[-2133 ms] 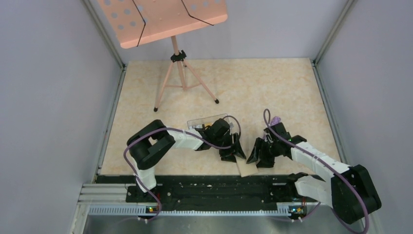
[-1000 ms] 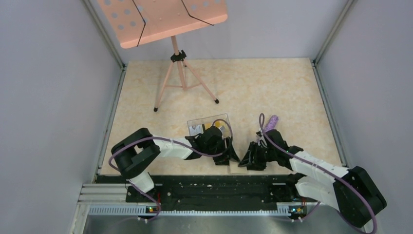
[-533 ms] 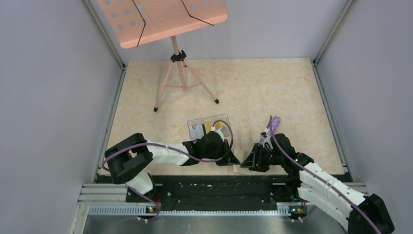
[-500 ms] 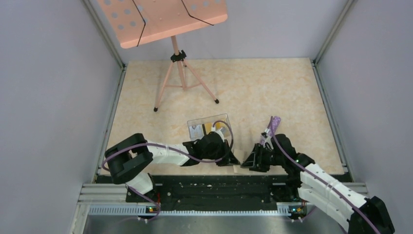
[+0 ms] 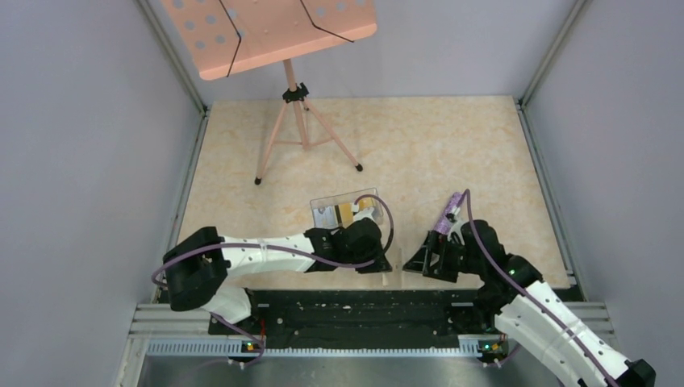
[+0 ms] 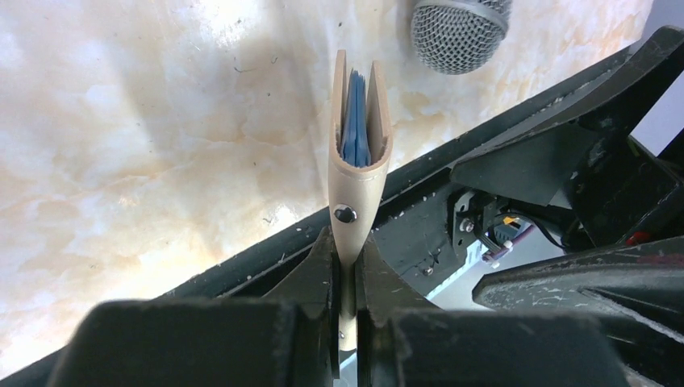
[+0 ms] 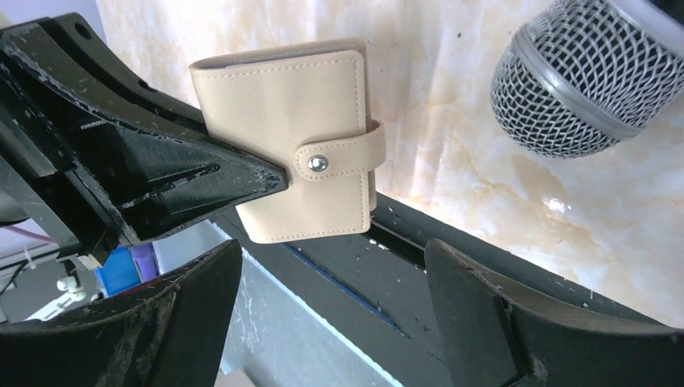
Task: Put the credit cards into the card holder
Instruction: Pick up the card holder from the center of the board, then open the card holder at the center of the board.
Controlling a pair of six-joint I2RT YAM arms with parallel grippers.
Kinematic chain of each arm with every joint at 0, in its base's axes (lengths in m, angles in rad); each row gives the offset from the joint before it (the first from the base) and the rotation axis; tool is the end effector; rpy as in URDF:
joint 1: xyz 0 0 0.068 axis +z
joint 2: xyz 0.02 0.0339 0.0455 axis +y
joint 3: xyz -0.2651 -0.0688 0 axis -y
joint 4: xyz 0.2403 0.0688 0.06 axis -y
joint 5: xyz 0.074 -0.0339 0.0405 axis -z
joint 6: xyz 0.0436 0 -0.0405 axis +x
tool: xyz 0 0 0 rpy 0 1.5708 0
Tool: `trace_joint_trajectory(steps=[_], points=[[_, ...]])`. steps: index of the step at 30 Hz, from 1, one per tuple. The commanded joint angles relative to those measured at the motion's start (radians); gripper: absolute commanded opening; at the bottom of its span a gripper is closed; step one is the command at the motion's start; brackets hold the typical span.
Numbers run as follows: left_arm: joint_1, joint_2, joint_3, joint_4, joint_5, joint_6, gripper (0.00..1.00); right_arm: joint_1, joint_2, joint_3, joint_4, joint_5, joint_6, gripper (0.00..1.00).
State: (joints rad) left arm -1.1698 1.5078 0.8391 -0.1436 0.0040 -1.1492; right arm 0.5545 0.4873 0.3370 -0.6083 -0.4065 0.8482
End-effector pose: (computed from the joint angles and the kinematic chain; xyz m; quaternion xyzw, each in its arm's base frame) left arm 0.1208 -0.2854 0.1908 0.0103 0.9289 -0.3401 0.1463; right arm 0.0888 0.0753 0.1825 0.0528 0.9017 0.3913 0.1759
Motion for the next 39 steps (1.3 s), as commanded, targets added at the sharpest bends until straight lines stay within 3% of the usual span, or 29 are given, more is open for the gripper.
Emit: trace_joint_trajectory(steps=[1, 12, 26, 33, 39], points=[[-0.005, -0.089, 0.041, -0.118, -0.072, 0.023, 0.0, 0.015, 0.056, 0.13, -0.056, 0.062, -0.057, 0.84], [-0.005, -0.178, 0.077, -0.337, -0.106, 0.04, 0.0, 0.049, 0.259, 0.259, -0.032, 0.071, -0.048, 0.81], [-0.007, -0.184, 0.085, -0.324, -0.077, 0.039, 0.0, 0.391, 0.529, 0.328, 0.124, 0.255, 0.077, 0.7], [-0.014, -0.176, 0.097, -0.333, -0.065, 0.05, 0.0, 0.395, 0.594, 0.348, 0.149, 0.293, 0.085, 0.61], [-0.031, -0.156, 0.096, -0.337, -0.058, 0.052, 0.0, 0.395, 0.608, 0.359, 0.162, 0.293, 0.092, 0.59]])
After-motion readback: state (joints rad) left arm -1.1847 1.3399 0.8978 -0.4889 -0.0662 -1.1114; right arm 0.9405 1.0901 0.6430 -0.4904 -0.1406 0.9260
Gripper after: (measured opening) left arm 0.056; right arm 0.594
